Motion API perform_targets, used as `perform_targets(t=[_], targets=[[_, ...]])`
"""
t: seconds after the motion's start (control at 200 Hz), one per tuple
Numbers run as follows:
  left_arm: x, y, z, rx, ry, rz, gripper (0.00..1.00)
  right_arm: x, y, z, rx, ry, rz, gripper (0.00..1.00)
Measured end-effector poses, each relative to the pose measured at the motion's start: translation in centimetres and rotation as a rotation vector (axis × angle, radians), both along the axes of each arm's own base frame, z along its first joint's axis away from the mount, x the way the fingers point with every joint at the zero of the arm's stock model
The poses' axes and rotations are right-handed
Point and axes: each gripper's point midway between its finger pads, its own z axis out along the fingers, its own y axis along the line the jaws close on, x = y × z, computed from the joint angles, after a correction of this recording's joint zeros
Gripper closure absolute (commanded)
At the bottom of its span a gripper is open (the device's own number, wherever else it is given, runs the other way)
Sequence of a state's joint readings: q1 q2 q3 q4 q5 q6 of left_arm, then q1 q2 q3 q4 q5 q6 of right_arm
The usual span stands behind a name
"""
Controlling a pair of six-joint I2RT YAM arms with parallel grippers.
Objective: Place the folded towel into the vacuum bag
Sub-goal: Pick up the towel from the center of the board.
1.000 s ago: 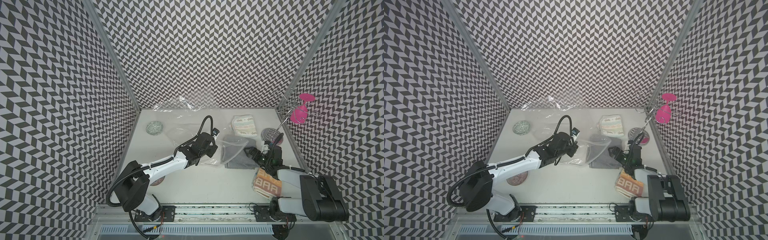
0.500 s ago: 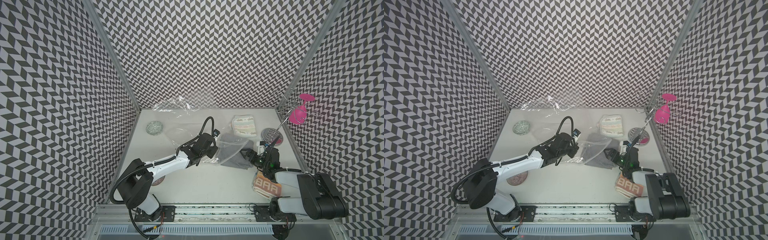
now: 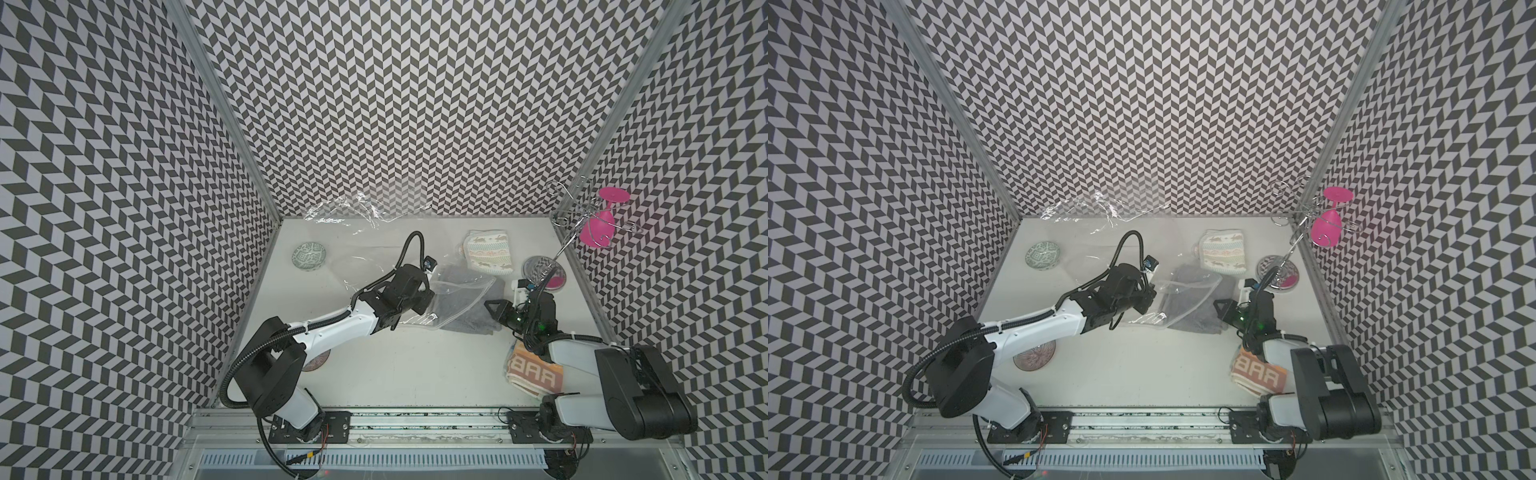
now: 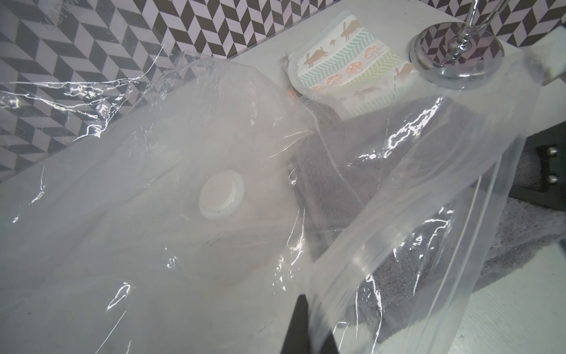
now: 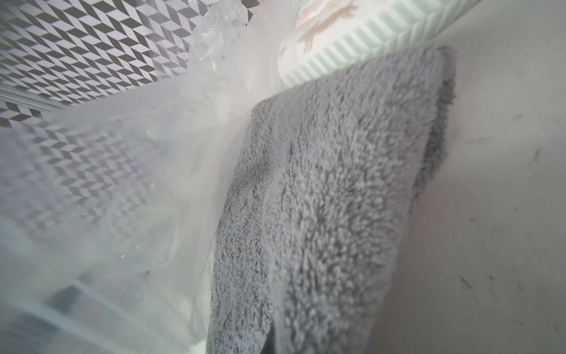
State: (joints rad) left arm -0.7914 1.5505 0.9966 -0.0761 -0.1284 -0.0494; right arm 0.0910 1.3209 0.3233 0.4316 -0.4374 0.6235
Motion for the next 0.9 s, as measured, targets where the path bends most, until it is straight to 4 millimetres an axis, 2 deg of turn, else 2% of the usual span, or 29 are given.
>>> perform_targets(t=[0.12,0.28,0.446,0.571,0.716,0.896], targets=[[0.6,0.7,0.0,-0.033,0.026,0.028,1.00,0.1,-0.7,1.8,-0.045,-0.029,-0.030,1.00],[1.0,1.0,0.0,-0.071,0.055,0.055,1.00,-0.4,-2.7,4.5,-0.138,-0.065,-0.117,1.00],[1.3,0.9,-0.2,-0.094,0.075,0.077,1.00,-0.5,-4.3,9.4,-0.201,-0.132,-0.185,1.00],[2.4,1.6,-1.0,-0.110,0.101,0.125,1.00,-1.0,-4.8,13.4,-0.214,-0.205,-0.209,1.00],[3.9,3.1,-2.0,-0.128,0.132,0.190,1.00,-1.5,-3.9,17.0,-0.201,-0.278,-0.159,1.00],[4.6,4.1,-2.6,-0.149,0.162,0.229,1.00,-3.3,-0.3,21.3,-0.136,-0.412,0.013,1.00]])
